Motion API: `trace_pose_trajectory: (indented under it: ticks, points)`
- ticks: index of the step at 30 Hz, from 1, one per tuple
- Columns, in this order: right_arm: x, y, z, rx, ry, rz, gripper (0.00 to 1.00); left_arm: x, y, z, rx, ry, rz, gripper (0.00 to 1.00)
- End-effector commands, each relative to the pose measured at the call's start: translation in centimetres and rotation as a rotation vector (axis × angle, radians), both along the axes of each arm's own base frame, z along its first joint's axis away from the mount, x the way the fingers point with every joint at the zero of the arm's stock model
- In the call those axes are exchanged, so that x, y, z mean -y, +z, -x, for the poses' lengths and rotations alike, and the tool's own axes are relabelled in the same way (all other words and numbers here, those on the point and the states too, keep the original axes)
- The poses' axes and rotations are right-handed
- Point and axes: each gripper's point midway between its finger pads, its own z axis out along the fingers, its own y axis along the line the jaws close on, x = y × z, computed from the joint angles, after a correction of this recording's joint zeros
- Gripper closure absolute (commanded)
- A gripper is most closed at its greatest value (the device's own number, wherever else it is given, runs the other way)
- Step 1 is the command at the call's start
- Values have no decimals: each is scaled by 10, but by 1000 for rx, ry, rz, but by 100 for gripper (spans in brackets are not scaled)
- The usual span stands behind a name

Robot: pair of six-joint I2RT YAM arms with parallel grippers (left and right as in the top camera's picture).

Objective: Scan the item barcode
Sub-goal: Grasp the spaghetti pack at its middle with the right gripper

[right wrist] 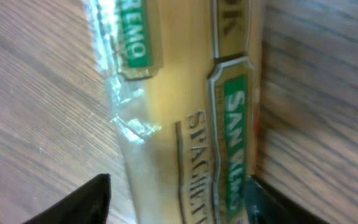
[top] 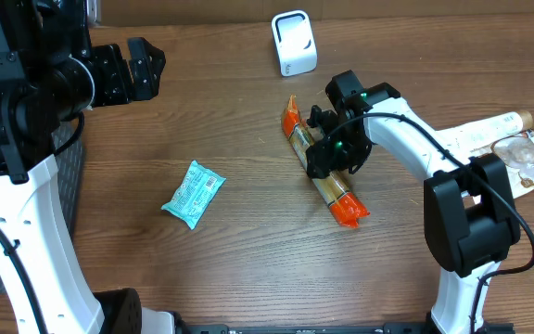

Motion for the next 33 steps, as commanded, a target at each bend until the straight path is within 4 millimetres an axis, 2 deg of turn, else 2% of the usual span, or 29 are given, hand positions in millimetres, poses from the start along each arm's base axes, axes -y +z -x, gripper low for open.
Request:
trace_pose_trajectory:
  ticks: [1, 4, 6, 13, 17, 19, 22, 25, 29, 33]
  points:
    - [-6, 21, 3, 27, 15, -45, 26, -5, 2, -2, 8, 11, -7, 0]
    - [5, 29, 3, 61, 15, 14, 26, -5, 2, -2, 7, 12, -7, 0]
    - [10, 26, 6, 67, 46, 56, 25, -5, 2, -2, 8, 11, -7, 0]
    - [12, -2, 20, 43, 73, 64, 30, -5, 2, -2, 7, 12, -7, 0]
    - [5, -8, 23, 37, 73, 14, 36, -5, 2, -2, 8, 11, -7, 0]
    - [4, -10, 23, 42, 70, 4, 44, -5, 2, -2, 8, 11, -7, 1]
    - [-2, -9, 21, 48, 68, -30, 72, -5, 2, -2, 8, 11, -7, 0]
    - [-8, -6, 21, 45, 69, -71, 91, -5, 2, -2, 7, 12, -7, 1]
    - [-15, 3, 19, 34, 64, -129, 96, -5, 2, -2, 7, 12, -7, 0]
    - [-28, 35, 13, 26, 52, -262, 96, -5, 2, -2, 7, 12, -7, 0]
